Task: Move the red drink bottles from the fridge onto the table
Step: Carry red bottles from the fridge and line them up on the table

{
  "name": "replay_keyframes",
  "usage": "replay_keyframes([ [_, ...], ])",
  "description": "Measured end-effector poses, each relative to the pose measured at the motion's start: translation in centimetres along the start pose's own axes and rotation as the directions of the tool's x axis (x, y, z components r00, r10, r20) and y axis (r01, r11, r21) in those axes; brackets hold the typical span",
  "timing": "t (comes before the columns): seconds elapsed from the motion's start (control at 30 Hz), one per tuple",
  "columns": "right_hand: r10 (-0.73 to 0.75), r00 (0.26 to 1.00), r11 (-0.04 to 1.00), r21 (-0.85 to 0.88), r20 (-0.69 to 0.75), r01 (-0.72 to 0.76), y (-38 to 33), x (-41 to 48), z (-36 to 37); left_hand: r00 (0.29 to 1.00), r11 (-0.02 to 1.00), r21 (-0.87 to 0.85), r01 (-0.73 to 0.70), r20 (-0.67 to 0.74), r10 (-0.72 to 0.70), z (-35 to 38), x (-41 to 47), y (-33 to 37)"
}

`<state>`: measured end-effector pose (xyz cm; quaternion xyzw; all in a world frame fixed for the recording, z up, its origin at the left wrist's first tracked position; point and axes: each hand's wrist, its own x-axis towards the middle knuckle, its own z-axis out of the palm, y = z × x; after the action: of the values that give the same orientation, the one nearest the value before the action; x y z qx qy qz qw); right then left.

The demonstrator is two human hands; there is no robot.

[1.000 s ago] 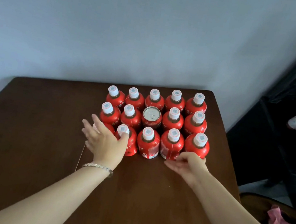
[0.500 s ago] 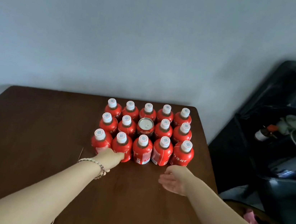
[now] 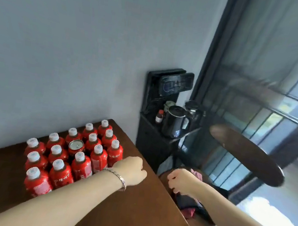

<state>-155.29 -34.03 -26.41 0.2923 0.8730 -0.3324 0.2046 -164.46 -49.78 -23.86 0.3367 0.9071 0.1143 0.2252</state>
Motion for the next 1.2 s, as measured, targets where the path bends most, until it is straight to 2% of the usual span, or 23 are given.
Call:
replay_keyframes([
  [0.13,0.064,0.987,0.994,-0.077,-0.150,-0.076,7.4,-8.7,-4.0,0.963,0.961,0.063,-0.271,0.020,0.270,1.1,-1.1,10.8],
  [0.27,0.267,0.896,0.952,-0.046,-0.355,-0.302,16.1,-19.1,-7.1,0.851,0.845,0.104,-0.524,0.104,0.515,4.4,-3.5,23.1],
  [0.4,0.470,0.739,0.874,0.136,-0.482,-0.467,26.3,-30.0,-7.8,0.668,0.653,0.142,-0.744,0.191,0.719,9.5,-8.2,36.0],
  [0.53,0.601,0.591,0.787,0.271,-0.538,-0.554,35.5,-41.5,-7.9,0.485,0.457,0.165,-0.874,0.228,0.844,14.9,-15.2,47.8],
  [0.77,0.748,0.365,0.628,0.413,-0.555,-0.659,49.6,-63.5,-6.7,0.191,0.158,0.124,-0.980,0.323,0.927,25.5,-30.2,68.4],
  [0.87,0.806,0.234,0.532,0.493,-0.543,-0.689,54.7,-72.4,-5.8,0.072,0.047,0.076,-0.996,0.376,0.924,29.8,-36.9,76.4],
  [1.0,0.876,0.065,0.383,0.608,-0.477,-0.696,60.6,-81.8,-3.6,-0.073,-0.073,-0.016,-0.997,0.403,0.912,34.8,-44.1,84.6],
  [1.2,0.911,-0.186,0.164,0.738,-0.367,-0.655,70.3,-94.8,-1.1,-0.313,-0.315,-0.061,-0.947,0.380,0.870,42.8,-55.4,97.6],
])
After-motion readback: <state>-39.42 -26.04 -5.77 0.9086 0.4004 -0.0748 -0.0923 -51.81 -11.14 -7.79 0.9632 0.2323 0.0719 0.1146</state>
